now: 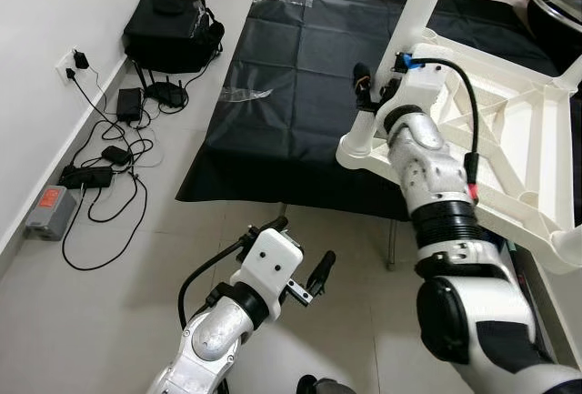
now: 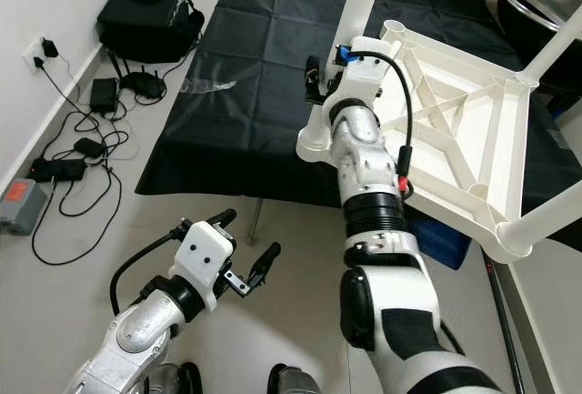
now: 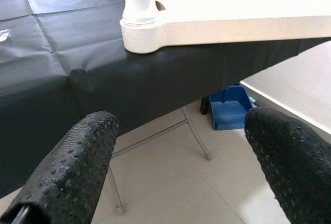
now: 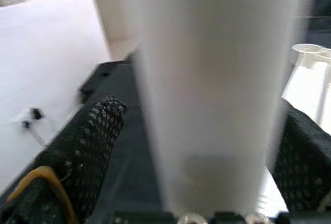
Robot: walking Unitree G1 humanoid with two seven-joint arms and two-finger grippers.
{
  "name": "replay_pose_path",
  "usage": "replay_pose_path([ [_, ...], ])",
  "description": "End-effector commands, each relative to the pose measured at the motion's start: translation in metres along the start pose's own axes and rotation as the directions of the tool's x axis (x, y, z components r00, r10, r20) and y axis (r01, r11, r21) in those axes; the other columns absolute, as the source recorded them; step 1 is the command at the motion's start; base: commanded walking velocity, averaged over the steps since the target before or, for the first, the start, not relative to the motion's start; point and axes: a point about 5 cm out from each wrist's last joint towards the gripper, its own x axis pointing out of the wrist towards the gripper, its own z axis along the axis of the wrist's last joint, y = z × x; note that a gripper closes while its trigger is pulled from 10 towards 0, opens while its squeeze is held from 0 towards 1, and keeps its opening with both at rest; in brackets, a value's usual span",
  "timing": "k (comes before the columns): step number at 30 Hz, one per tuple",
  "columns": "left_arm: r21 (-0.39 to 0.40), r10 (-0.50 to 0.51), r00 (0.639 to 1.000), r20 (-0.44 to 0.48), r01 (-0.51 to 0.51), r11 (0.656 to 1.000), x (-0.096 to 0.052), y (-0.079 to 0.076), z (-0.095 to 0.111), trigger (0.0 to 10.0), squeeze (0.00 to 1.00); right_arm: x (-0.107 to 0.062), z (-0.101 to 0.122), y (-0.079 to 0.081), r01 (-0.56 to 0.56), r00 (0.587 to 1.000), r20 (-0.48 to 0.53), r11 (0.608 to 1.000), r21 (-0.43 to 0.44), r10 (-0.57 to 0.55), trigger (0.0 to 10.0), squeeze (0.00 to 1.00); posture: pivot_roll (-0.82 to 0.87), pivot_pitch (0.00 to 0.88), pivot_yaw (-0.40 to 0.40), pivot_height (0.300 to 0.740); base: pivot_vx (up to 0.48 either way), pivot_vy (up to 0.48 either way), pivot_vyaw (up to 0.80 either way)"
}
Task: Building children table
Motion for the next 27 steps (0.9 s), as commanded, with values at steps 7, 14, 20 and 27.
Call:
replay_pose_path([
  [7,-0.001,-0.016,1.000,-0.001,0.016,1.000,-0.001,-0.005,-0.001,10.0,0.00,-0.017,0.007,0.015,-0.554,0.832,0.034,0.830,0.067,0.553,10.0,1.00,0.12,0.138,-0.107,0.740,0.000,0.000,0.00],
  [14,0.001,-0.020,1.000,-0.004,0.020,1.000,-0.002,-0.005,-0.002,10.0,0.00,-0.032,-0.003,0.030,-0.727,0.683,-0.036,0.684,0.061,0.729,10.0,1.00,0.12,0.131,-0.103,0.740,0.000,0.000,0.00],
  [20,0.000,-0.021,1.000,-0.006,0.021,1.000,-0.002,-0.005,-0.002,10.0,0.00,-0.031,-0.007,0.029,-0.728,0.683,-0.072,0.686,0.017,0.727,10.0,0.21,0.12,0.132,-0.107,0.740,0.000,0.000,0.00],
  [27,0.000,-0.019,1.000,-0.006,0.019,1.000,-0.002,-0.005,-0.002,10.0,0.00,-0.024,0.000,0.029,-0.697,0.717,-0.074,0.717,-0.032,0.693,10.0,0.00,0.12,0.140,-0.108,0.740,0.000,0.000,0.00],
])
